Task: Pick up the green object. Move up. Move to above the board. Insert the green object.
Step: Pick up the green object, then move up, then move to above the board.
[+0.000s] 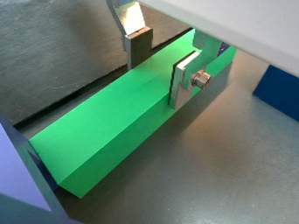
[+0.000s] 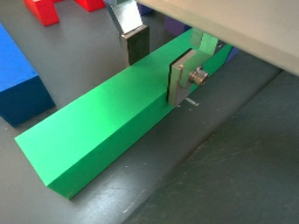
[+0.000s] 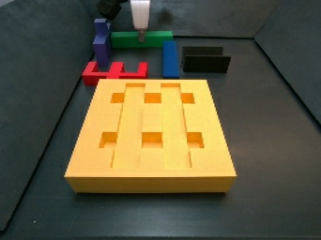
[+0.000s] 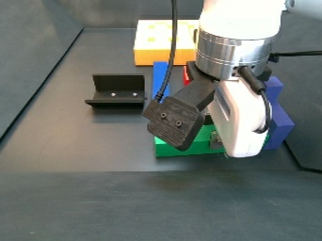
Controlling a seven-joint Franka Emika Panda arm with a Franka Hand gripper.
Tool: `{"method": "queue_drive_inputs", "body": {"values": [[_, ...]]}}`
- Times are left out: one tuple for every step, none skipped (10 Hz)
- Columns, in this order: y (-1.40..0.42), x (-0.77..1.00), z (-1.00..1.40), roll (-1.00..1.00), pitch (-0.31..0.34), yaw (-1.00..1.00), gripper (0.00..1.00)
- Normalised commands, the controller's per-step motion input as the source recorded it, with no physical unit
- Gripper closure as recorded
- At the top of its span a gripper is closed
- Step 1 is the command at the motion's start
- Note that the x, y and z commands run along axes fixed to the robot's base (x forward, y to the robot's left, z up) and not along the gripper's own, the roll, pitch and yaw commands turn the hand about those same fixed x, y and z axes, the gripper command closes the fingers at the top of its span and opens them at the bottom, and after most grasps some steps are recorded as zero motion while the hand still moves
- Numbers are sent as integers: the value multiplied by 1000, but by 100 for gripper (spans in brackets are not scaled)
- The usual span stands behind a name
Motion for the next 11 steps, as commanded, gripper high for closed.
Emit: {"method": "queue_drive_inputs", "body": {"values": [[0, 0, 0, 0, 0, 0, 100], [0, 0, 0, 0, 0, 0, 100], [0, 0, 0, 0, 0, 0, 100], [0, 0, 833, 0, 0, 0, 100], [12, 44, 837, 13, -12, -43, 100], [13, 1, 541, 50, 48, -44, 100], [6, 9, 337, 89, 51, -30, 100], [0, 0, 1400, 0, 0, 0, 100], [0, -23, 1400, -40, 14, 9, 100], [-6, -46, 1400, -6, 46, 6, 100], [-8, -10, 1400, 38, 36, 6, 100]]}}
